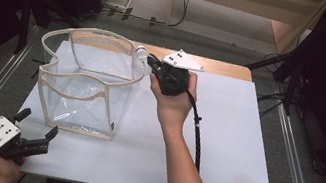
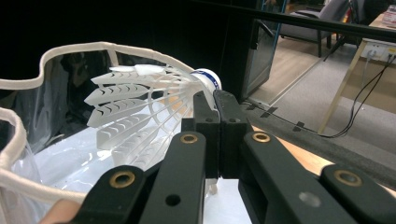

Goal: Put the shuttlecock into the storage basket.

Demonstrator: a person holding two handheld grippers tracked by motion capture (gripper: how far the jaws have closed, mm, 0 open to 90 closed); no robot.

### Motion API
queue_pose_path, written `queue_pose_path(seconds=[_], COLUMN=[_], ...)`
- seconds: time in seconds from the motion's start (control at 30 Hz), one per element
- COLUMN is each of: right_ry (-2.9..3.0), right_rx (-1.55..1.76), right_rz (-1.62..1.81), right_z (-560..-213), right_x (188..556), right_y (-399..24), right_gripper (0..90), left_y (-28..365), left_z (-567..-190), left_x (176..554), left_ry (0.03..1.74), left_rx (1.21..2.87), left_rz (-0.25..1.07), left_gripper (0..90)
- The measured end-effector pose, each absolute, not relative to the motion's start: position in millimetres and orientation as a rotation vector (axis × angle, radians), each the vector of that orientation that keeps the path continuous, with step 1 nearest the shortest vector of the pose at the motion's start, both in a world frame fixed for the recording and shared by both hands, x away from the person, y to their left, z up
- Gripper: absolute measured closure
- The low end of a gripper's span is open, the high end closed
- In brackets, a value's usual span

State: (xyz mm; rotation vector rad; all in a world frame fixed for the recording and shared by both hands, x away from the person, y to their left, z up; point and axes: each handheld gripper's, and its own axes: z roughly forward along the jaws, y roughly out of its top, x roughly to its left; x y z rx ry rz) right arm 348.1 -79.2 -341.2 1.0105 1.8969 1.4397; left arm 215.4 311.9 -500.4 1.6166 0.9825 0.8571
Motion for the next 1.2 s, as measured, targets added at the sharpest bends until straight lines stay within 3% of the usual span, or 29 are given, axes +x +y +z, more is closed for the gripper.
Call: queue_pose_path(seconds=[0.5,0.8,0.97,1.2], right_ry=[1.929,1.921,1.904,1.937], right_rx=[0.984,0.963,0.985,0.973], right_rz=[1.446,1.480,1.488,1.511], right_z=[-346.4,-343.7,-343.0,-347.0], right_x=[350.1,347.0,346.2,346.7], right_y=[-59.1,-59.9,-65.0,-74.1], right_gripper=[84.9,38.5,26.7,0.0], left_y=[312.4,312.3,312.3,312.4], left_z=[-500.4,-500.3,-500.3,-500.4], left_x=[215.5,215.8,215.6,215.8], left_ry=[0.984,0.985,0.988,0.987], left_rx=[1.614,1.616,1.612,1.612], left_rz=[0.854,0.855,0.853,0.853], left_gripper=[0.0,0.0,0.0,0.0])
